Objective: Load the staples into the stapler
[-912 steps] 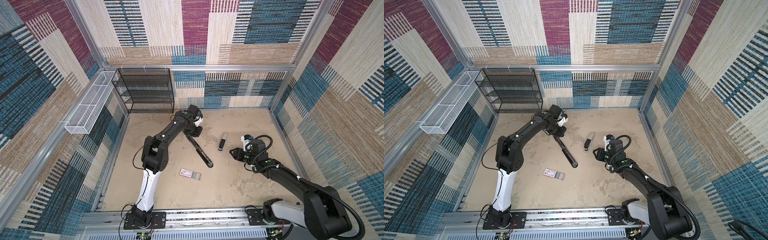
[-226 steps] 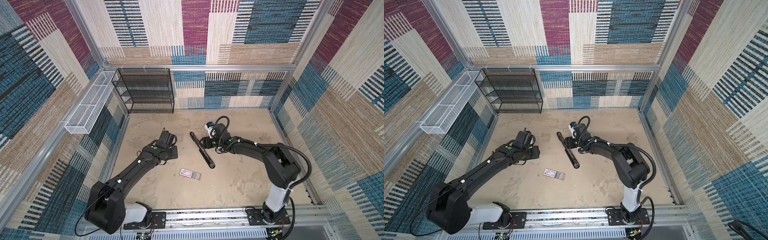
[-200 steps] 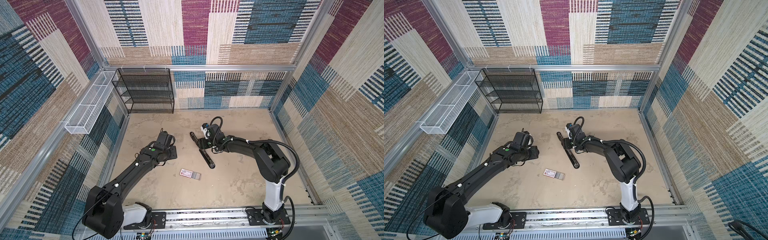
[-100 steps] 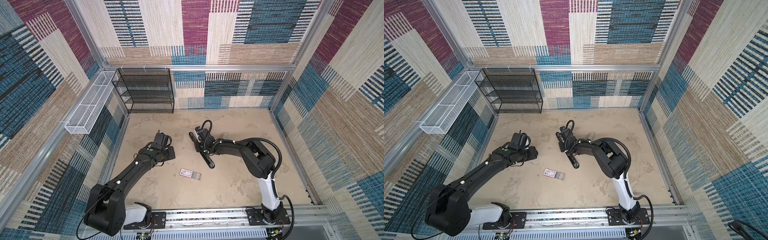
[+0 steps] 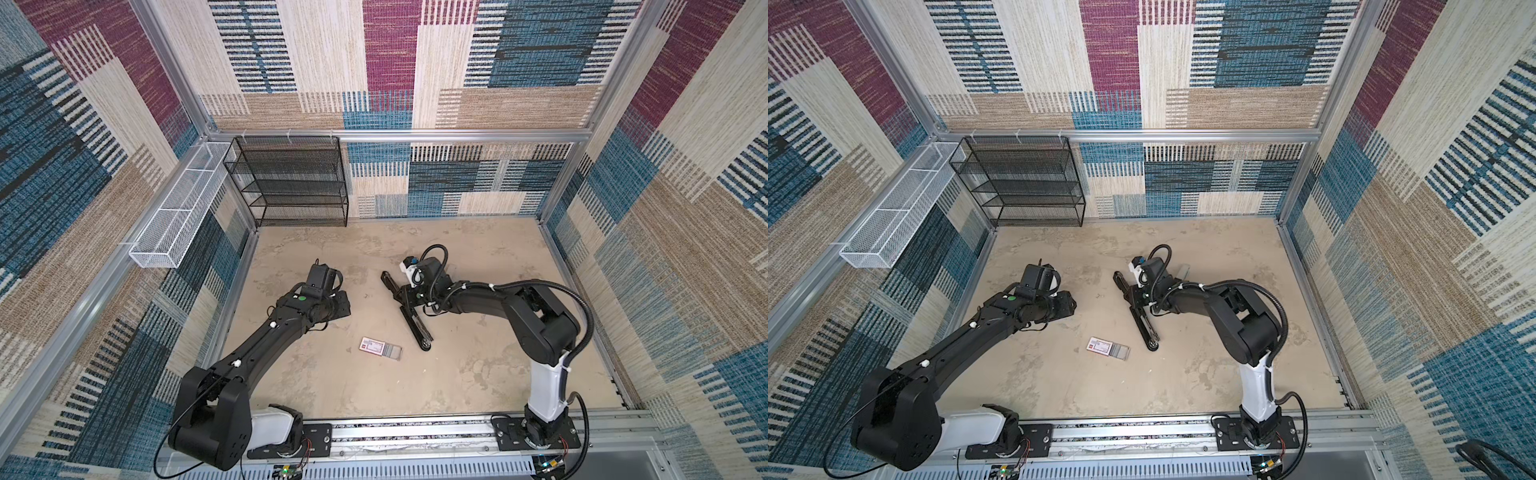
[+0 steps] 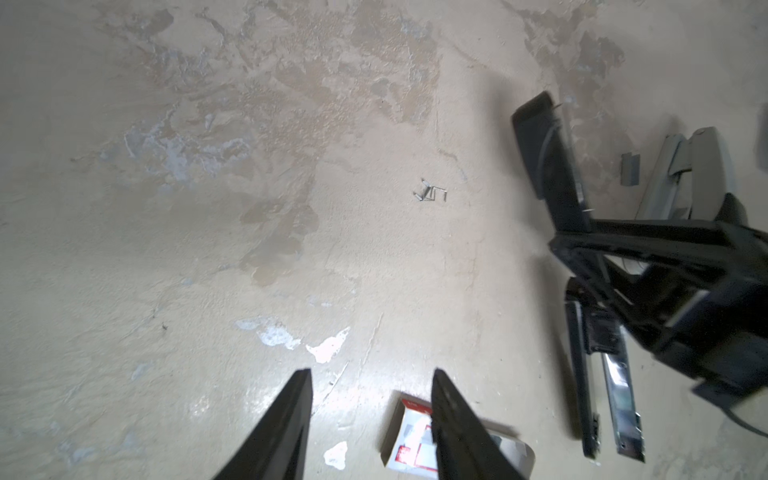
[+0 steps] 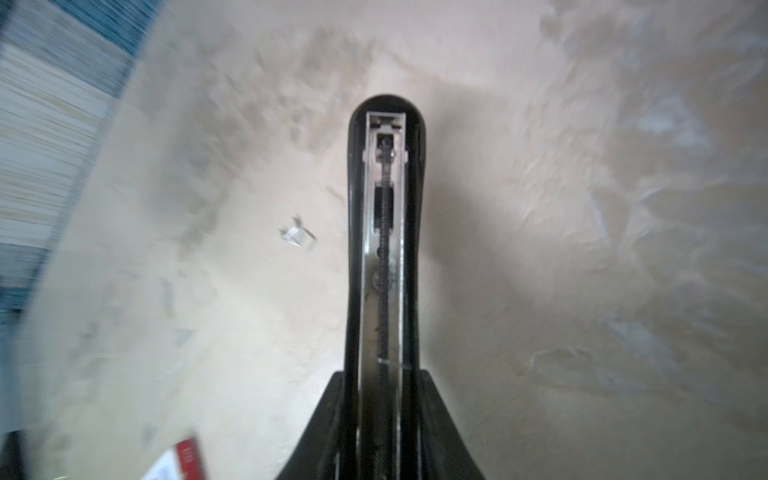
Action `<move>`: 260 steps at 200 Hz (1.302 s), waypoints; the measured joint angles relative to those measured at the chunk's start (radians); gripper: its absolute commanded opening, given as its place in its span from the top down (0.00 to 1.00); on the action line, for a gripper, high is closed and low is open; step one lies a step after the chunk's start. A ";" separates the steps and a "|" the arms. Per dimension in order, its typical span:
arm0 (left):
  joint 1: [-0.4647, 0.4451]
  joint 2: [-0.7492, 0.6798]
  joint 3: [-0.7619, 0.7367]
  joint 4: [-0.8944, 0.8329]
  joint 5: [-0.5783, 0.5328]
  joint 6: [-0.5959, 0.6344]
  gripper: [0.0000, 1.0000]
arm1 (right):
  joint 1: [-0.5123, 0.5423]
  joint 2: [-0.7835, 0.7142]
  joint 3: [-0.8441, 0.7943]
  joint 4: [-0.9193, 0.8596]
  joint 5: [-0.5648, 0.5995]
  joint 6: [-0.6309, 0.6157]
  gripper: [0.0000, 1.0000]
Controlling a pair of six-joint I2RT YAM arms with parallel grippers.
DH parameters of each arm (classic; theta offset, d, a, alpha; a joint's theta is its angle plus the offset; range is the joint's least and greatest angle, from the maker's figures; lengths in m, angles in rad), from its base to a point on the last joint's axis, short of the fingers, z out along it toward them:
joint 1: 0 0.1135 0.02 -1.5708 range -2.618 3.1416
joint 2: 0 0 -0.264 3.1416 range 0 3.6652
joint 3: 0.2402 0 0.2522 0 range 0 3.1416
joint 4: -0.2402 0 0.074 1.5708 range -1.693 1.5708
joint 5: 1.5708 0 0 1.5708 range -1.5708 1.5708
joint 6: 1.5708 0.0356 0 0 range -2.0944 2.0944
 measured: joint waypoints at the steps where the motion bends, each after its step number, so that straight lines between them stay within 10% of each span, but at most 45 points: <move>1: 0.000 0.000 0.000 0.000 0.000 0.000 0.50 | -0.002 -0.003 -0.002 0.005 -0.007 0.003 1.00; 40: 0.001 -0.013 0.009 -0.002 0.009 -0.008 0.50 | -0.085 -0.082 -0.126 0.367 -0.381 0.236 1.00; 70: 0.001 -0.020 0.031 -0.005 0.013 -0.012 0.51 | -0.142 -0.022 -0.208 0.855 -0.557 0.646 1.00; 102: 0.002 -0.037 0.049 -0.014 0.011 -0.014 0.50 | -0.161 0.172 -0.204 1.223 -0.579 1.202 1.00; 155: 0.003 -0.049 0.085 -0.015 0.003 -0.015 0.50 | -0.130 0.138 -0.216 1.276 -0.518 1.591 1.00; 217: 0.003 -0.037 0.085 -0.011 0.004 -0.015 0.51 | -0.103 0.114 -0.216 1.276 -0.459 1.672 1.00; 260: 0.003 -0.044 0.076 -0.012 0.003 -0.015 0.51 | -0.121 -0.069 -0.062 0.848 -0.488 1.160 1.00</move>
